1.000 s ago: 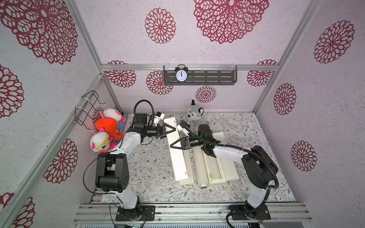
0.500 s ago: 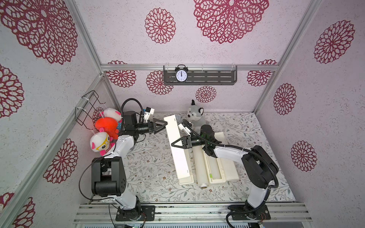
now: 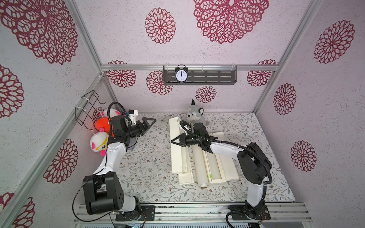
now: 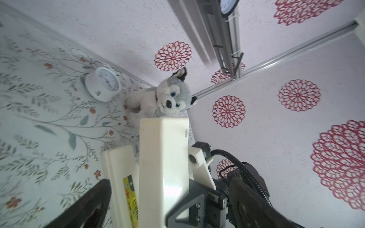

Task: Put plastic wrap rolls into dispensers
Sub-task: Place the plastic wrap cutting box at the center of the board.

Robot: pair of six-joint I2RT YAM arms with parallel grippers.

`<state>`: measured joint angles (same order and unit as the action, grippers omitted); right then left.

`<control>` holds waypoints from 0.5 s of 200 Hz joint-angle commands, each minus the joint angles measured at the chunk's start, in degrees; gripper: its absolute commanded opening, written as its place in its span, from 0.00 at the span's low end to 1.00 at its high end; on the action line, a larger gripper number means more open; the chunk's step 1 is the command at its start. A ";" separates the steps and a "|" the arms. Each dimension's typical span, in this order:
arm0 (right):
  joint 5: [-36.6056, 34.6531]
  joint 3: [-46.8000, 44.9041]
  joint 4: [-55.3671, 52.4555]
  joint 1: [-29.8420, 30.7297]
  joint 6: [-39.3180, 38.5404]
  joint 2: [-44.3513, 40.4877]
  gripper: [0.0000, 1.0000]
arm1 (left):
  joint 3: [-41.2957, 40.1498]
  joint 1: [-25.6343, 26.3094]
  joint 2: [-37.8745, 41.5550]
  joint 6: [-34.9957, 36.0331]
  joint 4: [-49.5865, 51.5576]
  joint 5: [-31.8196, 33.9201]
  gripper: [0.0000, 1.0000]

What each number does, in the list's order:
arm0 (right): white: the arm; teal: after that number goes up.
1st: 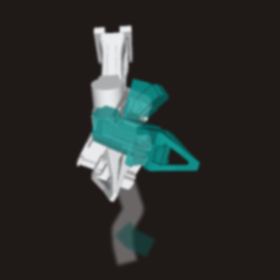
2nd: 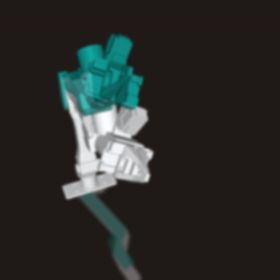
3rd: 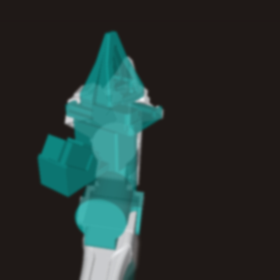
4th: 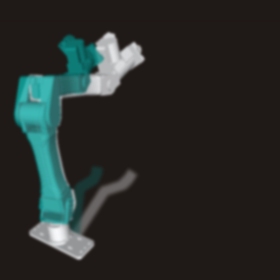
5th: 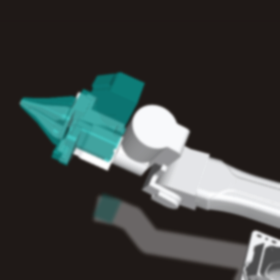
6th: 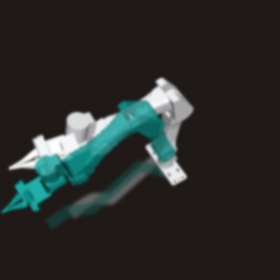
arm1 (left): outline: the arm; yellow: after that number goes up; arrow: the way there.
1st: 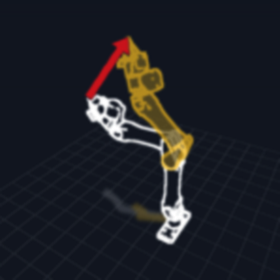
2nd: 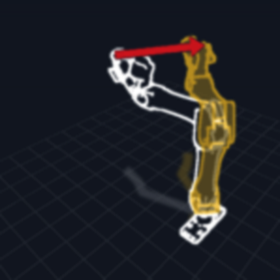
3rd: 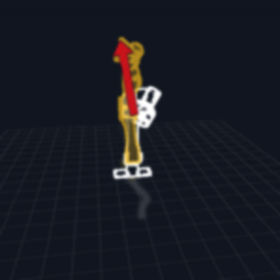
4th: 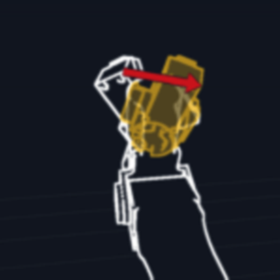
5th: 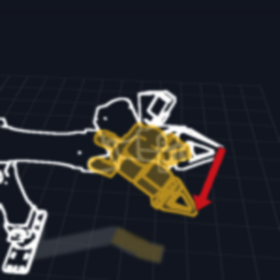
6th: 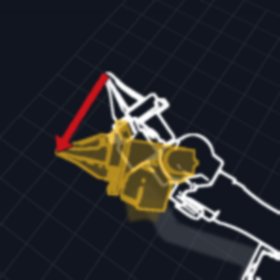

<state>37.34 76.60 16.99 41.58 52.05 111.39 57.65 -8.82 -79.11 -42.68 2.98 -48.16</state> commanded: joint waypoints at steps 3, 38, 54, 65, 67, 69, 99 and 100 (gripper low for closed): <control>-14.33 7.78 -11.74 2.82 -3.40 2.07 0.00 | -3.68 -0.13 5.36 1.10 5.74 13.52 0.98; -24.95 20.14 -24.46 6.89 -5.47 9.42 0.00 | -9.49 -1.09 10.56 -0.69 6.86 20.91 0.98; -30.62 21.94 -27.48 8.39 -4.82 11.28 0.00 | -10.72 -1.42 11.20 -0.55 7.92 21.76 0.98; -32.77 24.60 -30.54 9.12 -4.96 13.33 0.00 | -11.37 -1.43 11.63 -0.07 8.18 22.05 0.98; -32.84 25.21 -31.06 9.28 -5.06 13.79 0.00 | -11.52 -1.39 11.68 -0.05 8.18 22.06 0.98; -32.96 25.93 -31.72 9.43 -5.21 14.25 0.00 | -11.64 -1.49 11.76 -0.04 8.11 22.06 0.98; -34.57 36.50 -41.29 11.59 -7.28 20.67 0.00 | -13.23 -1.71 11.79 -0.13 7.07 22.06 0.98; -34.51 36.77 -41.49 11.59 -7.26 20.82 0.00 | -13.29 -1.72 11.74 -0.13 7.05 22.06 0.98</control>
<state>8.99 107.09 -14.48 52.01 48.58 128.77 45.28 -10.02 -68.36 -43.03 10.57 -27.68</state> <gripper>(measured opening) 0.047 0.978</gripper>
